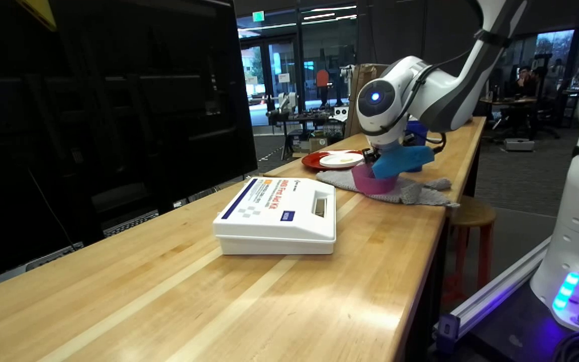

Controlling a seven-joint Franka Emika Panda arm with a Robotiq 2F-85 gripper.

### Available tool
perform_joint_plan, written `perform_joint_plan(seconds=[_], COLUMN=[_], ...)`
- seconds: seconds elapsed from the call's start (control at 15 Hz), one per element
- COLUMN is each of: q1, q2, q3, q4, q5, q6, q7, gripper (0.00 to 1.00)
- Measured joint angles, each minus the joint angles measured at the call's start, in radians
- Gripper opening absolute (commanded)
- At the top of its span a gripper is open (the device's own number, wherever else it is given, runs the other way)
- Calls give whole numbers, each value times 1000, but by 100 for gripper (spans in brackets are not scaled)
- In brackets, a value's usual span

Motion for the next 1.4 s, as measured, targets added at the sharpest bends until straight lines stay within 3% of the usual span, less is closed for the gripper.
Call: perform_joint_plan(seconds=[0.93, 1.4], q1=[3, 2], q2=[-105, -156], q3=[-8, -34], q4=[-2, -61], q5=[0, 16], q6=[-14, -46], q7=[-47, -108], gripper=[100, 100])
